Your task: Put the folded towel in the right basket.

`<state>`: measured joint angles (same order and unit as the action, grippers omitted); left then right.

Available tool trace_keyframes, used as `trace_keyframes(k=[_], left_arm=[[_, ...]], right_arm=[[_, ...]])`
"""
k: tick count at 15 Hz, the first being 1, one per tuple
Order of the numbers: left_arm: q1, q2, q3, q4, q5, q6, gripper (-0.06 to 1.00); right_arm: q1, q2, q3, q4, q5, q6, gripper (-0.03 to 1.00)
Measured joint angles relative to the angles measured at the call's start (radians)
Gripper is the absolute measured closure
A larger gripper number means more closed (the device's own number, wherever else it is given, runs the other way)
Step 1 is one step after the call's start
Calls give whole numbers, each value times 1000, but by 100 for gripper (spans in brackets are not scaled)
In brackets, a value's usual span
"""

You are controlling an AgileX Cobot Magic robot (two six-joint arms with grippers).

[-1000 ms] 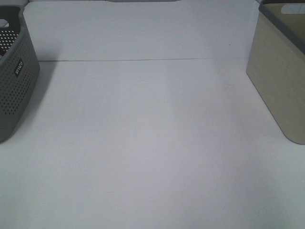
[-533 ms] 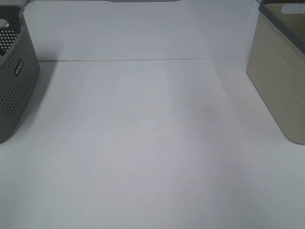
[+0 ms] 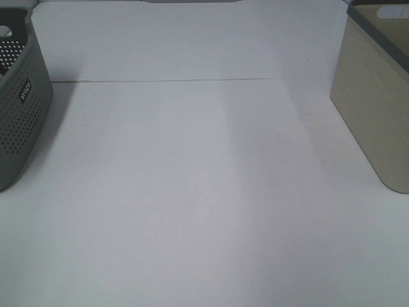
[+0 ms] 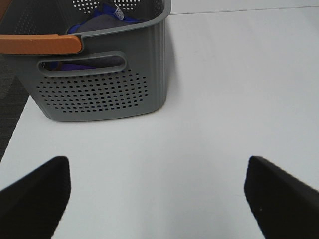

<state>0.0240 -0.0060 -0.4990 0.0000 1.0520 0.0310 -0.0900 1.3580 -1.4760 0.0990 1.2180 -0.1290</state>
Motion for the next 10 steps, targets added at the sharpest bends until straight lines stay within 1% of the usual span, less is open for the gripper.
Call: trace_keyframes(k=[4, 6, 7, 8, 9, 10], left_arm=[[0, 0, 0, 0, 0, 0, 6], [0, 0, 0, 0, 0, 0, 6], [0, 0, 0, 0, 0, 0, 6], [0, 0, 0, 0, 0, 0, 6], [0, 0, 0, 0, 0, 0, 6], [0, 0, 0, 0, 0, 0, 6]], right_arm=[[0, -265, 301, -14, 1, 0, 11], [0, -401, 424, -15, 1, 1, 11], [0, -442, 457, -15, 1, 2, 11], [0, -529, 516, -19, 1, 2, 11], [0, -695, 635, -34, 2, 18, 11], [0, -791, 682, -43, 3, 32, 11]])
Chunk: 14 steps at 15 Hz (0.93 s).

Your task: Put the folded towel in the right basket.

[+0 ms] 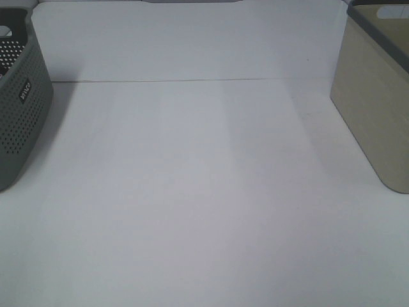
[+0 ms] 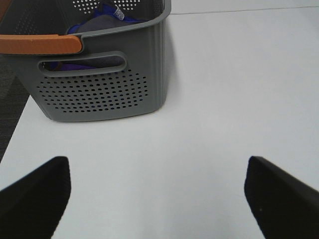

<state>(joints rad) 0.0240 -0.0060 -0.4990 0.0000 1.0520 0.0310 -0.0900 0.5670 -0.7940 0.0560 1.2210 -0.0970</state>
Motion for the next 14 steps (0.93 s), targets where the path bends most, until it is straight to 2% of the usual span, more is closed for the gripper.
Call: trace_keyframes(k=[3, 6, 9, 12, 14], left_arm=[[0, 0, 0, 0, 0, 0, 6], [0, 0, 0, 0, 0, 0, 6], [0, 0, 0, 0, 0, 0, 6], [0, 0, 0, 0, 0, 0, 6], [0, 0, 0, 0, 0, 0, 6]], right_arm=[[0, -277, 99, -5, 0, 12, 11], [0, -535, 122, -11, 1, 16, 11], [23, -572, 128, -16, 2, 20, 11], [64, -572, 221, -69, 0, 41, 11], [68, -572, 290, -67, 4, 50, 11]])
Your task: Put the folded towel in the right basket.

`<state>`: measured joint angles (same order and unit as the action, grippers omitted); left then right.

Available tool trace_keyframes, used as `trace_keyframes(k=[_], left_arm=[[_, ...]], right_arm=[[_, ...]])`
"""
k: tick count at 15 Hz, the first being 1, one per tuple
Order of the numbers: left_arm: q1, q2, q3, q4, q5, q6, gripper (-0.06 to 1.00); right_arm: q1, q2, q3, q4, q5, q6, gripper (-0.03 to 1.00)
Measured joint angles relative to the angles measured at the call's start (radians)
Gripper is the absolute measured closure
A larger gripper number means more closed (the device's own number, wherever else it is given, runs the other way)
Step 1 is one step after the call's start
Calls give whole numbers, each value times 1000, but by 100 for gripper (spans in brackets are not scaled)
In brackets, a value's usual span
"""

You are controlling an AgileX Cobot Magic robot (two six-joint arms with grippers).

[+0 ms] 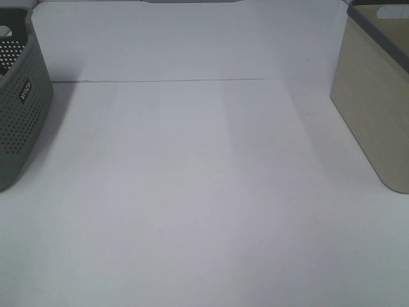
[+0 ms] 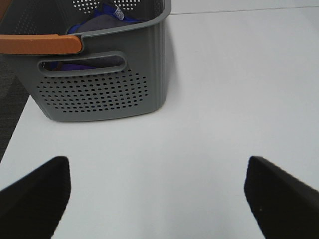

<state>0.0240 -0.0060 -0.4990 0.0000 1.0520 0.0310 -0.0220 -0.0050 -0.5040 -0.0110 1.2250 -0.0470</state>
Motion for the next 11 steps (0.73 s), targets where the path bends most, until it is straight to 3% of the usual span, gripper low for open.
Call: trace_keyframes(k=[4, 11], left_arm=[[0, 0, 0, 0, 0, 0, 6], [0, 0, 0, 0, 0, 0, 6]], right_arm=[[0, 0, 45, 28, -98, -1, 11], [0, 0, 47, 39, -113, -61, 11]])
